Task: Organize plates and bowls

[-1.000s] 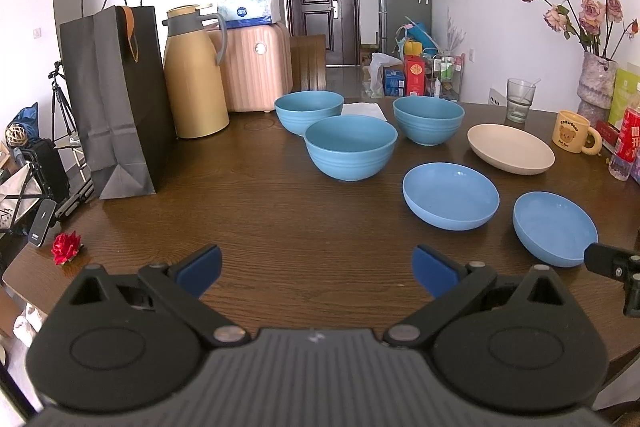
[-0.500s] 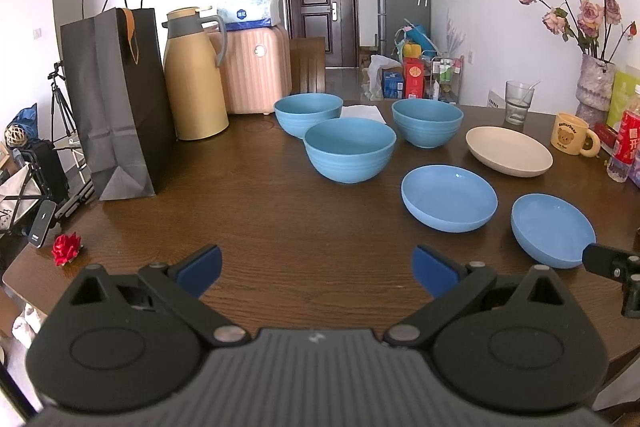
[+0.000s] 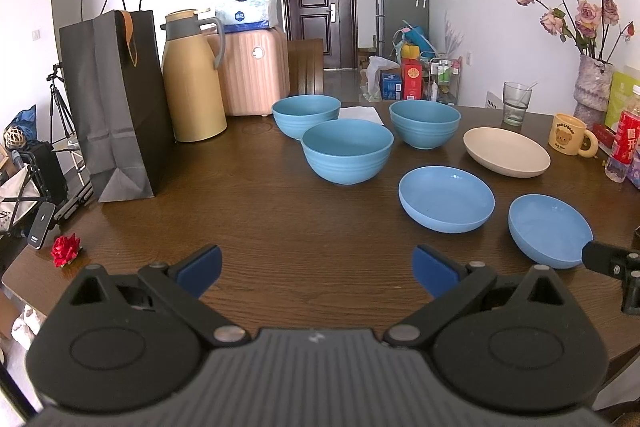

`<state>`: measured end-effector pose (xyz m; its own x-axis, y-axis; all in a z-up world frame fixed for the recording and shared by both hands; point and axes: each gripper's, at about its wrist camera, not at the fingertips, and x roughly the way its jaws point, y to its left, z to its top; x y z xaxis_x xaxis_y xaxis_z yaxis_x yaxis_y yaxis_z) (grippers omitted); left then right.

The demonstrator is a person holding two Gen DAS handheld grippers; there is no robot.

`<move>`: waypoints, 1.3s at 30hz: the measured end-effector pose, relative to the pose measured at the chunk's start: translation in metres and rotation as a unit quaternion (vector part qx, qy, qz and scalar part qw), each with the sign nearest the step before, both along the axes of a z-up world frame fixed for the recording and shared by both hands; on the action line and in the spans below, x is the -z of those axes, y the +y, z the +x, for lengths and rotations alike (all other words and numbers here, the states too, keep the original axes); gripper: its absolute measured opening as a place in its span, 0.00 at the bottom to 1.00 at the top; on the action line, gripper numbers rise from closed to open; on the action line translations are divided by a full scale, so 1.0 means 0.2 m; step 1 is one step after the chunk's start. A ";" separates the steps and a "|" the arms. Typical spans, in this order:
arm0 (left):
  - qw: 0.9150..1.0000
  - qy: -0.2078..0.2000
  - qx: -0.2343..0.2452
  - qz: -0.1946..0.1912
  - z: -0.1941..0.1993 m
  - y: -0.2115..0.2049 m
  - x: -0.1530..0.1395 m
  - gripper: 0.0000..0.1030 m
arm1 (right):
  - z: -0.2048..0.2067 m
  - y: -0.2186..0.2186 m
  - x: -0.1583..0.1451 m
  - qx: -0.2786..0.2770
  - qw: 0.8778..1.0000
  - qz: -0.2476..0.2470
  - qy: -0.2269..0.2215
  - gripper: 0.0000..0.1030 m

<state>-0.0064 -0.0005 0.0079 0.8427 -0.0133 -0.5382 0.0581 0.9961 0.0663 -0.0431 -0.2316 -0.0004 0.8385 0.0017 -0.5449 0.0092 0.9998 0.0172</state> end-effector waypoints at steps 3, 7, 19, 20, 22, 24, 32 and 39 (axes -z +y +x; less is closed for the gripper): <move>1.000 0.000 0.000 0.000 0.00 0.00 0.00 1.00 | 0.00 -0.01 0.00 0.001 1.000 0.000 -0.001 1.00; 1.000 0.000 0.002 -0.001 0.00 0.00 0.00 1.00 | -0.01 0.00 0.00 0.001 1.000 0.000 -0.002 1.00; 1.000 0.000 0.013 0.001 0.07 -0.10 -0.03 1.00 | 0.07 -0.07 -0.05 0.012 1.000 -0.005 -0.016 1.00; 1.000 0.001 0.015 0.002 0.09 -0.11 -0.03 1.00 | 0.08 -0.08 -0.05 0.013 1.000 -0.005 -0.017 1.00; 1.000 0.002 0.018 0.001 0.13 -0.14 -0.04 1.00 | 0.14 -0.13 -0.05 0.015 1.000 -0.002 -0.017 1.00; 1.000 0.005 0.021 -0.002 0.18 -0.17 -0.05 1.00 | 0.19 -0.18 -0.06 0.019 1.000 0.000 -0.016 1.00; 0.999 0.017 0.032 -0.004 0.43 -0.35 -0.07 1.00 | 0.45 -0.40 -0.07 0.040 0.999 0.003 -0.004 1.00; 0.998 0.040 0.041 -0.004 0.69 -0.52 -0.08 1.00 | 0.70 -0.60 -0.07 0.063 0.998 0.001 0.014 1.00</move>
